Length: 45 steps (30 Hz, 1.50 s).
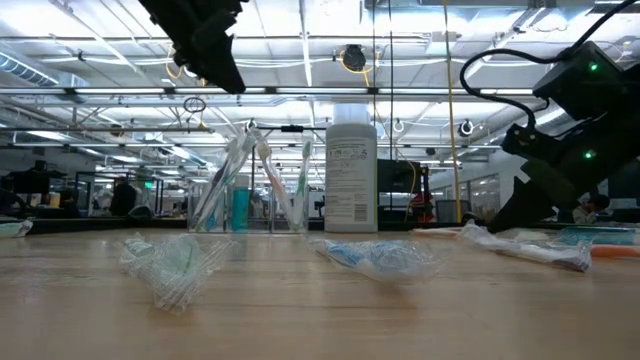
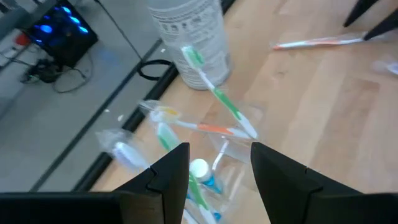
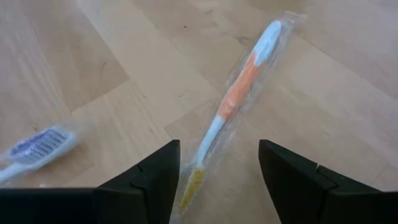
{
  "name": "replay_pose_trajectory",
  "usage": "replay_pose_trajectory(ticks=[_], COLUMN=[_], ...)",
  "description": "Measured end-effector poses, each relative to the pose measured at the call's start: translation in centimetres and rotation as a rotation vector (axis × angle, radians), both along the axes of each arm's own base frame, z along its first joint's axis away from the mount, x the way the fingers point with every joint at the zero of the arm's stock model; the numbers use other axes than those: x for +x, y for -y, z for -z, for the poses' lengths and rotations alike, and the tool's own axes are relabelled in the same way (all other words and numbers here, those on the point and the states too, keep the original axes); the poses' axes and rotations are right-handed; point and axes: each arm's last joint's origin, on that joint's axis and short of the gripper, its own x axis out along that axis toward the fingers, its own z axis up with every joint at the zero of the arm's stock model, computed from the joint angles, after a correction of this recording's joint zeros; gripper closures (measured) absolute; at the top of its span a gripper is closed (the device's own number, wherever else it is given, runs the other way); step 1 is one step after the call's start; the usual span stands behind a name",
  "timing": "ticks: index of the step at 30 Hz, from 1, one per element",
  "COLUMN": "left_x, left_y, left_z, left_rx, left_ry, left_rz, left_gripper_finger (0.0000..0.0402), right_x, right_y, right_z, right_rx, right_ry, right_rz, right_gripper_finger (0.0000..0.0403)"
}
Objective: Pick & Place toothbrushing station
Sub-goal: Put the orange toothbrush into the transparent organizer
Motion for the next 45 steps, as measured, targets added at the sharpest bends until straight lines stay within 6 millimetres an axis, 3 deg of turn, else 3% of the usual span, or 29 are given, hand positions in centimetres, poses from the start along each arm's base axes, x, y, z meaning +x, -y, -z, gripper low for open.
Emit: replay_pose_trajectory(ticks=[4,15,23,35,40,45], left_x=[0.0,-0.1,-1.2,-2.4,-2.4,-2.4], left_y=[0.0,0.1,0.0,0.1,0.1,0.1], left_z=[0.0,0.2,0.6,1.0,1.0,1.0], left_rx=[-0.013,-0.028,-0.003,-0.01,0.0,-0.005], left_ry=[0.001,-0.008,-0.116,-0.227,-0.239,-0.234], left_rz=[0.014,0.006,-0.024,-0.03,-0.019,-0.025], left_gripper_finger=[0.0225,0.0225,0.0225,0.0225,0.0224,0.0224], right_x=[0.1,0.1,2.1,10.1,14.2,17.9], right_y=[-0.3,0.5,0.0,-2.5,-3.4,-2.0], right_z=[0.1,0.0,-2.9,-13.9,-15.1,-15.5], right_rx=[0.056,-0.038,-0.317,-0.73,-0.872,-1.193], right_ry=[-0.009,-0.052,0.132,0.033,0.035,-0.375], right_rz=[-0.081,-0.121,-0.309,-0.746,-1.046,-1.069], right_gripper_finger=[0.0223,0.0385,0.0399,0.0402,0.0403,0.0403])
